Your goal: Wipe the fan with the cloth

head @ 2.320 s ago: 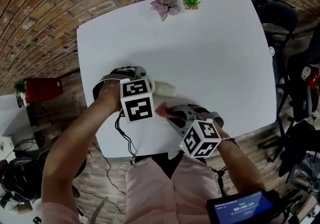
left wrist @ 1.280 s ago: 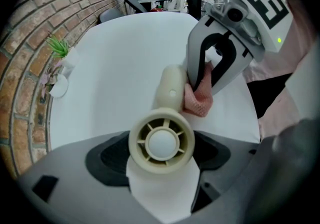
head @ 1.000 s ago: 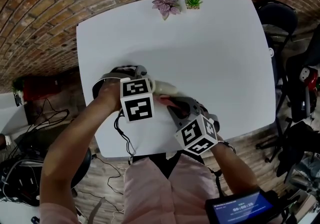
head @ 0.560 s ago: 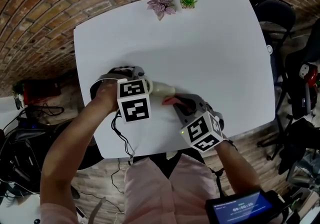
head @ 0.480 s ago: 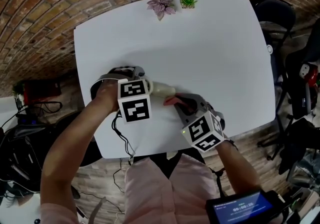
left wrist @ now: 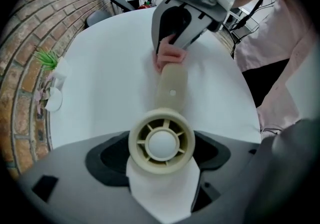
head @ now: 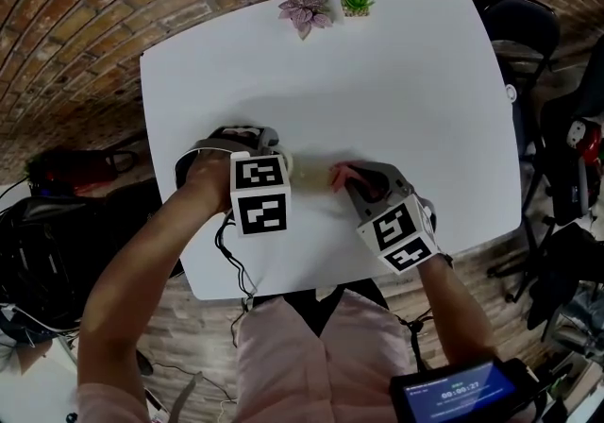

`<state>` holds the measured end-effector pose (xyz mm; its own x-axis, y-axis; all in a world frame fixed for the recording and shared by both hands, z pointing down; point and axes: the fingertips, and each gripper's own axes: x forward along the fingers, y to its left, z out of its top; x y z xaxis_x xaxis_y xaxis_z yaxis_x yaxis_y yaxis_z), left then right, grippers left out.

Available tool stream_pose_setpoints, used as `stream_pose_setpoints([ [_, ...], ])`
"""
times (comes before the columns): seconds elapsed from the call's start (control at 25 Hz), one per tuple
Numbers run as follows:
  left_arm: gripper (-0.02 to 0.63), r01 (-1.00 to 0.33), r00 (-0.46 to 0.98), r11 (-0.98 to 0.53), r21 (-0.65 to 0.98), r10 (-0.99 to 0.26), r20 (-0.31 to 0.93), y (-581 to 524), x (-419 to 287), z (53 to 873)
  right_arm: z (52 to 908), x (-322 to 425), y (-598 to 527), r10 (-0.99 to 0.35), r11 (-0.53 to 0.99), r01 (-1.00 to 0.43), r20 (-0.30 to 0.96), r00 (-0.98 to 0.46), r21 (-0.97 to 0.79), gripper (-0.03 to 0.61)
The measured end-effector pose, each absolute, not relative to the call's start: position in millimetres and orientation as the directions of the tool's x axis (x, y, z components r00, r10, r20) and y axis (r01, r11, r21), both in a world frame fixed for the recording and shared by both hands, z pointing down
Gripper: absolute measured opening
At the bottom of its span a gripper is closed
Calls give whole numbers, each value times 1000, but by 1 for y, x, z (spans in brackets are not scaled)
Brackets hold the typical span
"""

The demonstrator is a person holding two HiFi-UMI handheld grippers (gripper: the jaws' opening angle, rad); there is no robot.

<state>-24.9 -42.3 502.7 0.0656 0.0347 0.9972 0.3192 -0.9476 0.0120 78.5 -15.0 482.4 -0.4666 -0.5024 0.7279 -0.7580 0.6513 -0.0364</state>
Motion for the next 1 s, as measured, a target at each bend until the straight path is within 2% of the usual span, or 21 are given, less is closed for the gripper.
stream_pose_setpoints([
  [0.32,374,318,86,-948,-2,27,996,-42,-25,503,461,100,-44,-594,563,-825,666,-450,-55,37],
  [0.64,376,210,144,-977,-43,-13,990,-35,-34,487,427,116,-38,-637,542,-838,621,-457,-61,38],
  [0.84,376,13,273,-992,-128,-119,954,-44,-37,451,407,124,-31,-669,538,-841,579,-467,-57,38],
  [0.92,376,-136,383,-978,-161,-202,901,-48,-36,416,387,124,-28,-695,532,-844,537,-478,-63,38],
  [1.0,374,-327,530,-934,-145,-308,790,-54,-31,367,360,123,-29,-727,535,-843,479,-493,-56,40],
])
